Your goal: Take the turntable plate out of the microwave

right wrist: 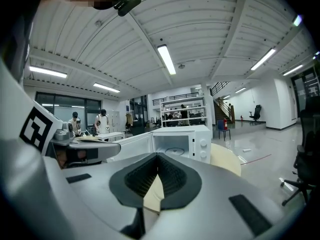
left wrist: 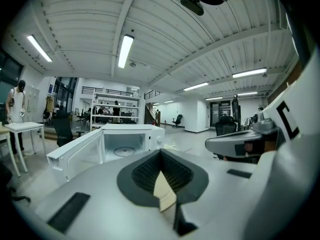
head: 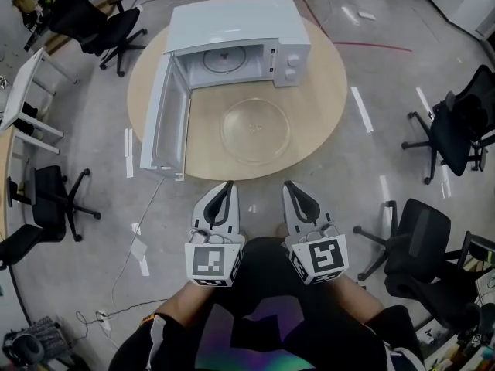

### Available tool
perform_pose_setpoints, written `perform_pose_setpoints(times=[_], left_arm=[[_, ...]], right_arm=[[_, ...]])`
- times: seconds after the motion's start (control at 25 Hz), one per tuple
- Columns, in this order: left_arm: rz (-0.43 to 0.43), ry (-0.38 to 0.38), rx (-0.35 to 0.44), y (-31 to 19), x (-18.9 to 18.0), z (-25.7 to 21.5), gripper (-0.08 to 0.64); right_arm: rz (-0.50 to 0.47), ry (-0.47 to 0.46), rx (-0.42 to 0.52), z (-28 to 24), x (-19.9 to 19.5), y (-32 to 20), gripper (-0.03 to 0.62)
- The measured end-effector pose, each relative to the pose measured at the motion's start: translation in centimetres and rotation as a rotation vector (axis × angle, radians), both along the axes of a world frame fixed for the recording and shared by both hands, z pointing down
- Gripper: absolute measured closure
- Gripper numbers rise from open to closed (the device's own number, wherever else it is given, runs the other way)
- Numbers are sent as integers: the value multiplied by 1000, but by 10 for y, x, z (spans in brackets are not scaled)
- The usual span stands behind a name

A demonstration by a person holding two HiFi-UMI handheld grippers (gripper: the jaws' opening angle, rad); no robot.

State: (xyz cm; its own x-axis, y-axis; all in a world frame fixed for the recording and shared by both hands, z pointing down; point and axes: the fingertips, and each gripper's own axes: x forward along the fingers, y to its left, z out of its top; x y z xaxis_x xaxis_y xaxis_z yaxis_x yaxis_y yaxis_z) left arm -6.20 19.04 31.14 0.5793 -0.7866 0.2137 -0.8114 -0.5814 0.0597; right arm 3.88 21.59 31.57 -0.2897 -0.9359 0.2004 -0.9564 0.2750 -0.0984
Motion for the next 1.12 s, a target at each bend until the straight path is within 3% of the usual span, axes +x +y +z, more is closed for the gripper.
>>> perform_pose_setpoints(times=[0.44, 1.12], left_arm=[[-5, -15, -37, 8, 18, 13, 512], [16, -5, -47, 10, 25, 17, 512]], right_arm=[[-78, 10, -22, 10, 6, 6, 577], [-46, 1, -46, 16, 13, 10, 577]])
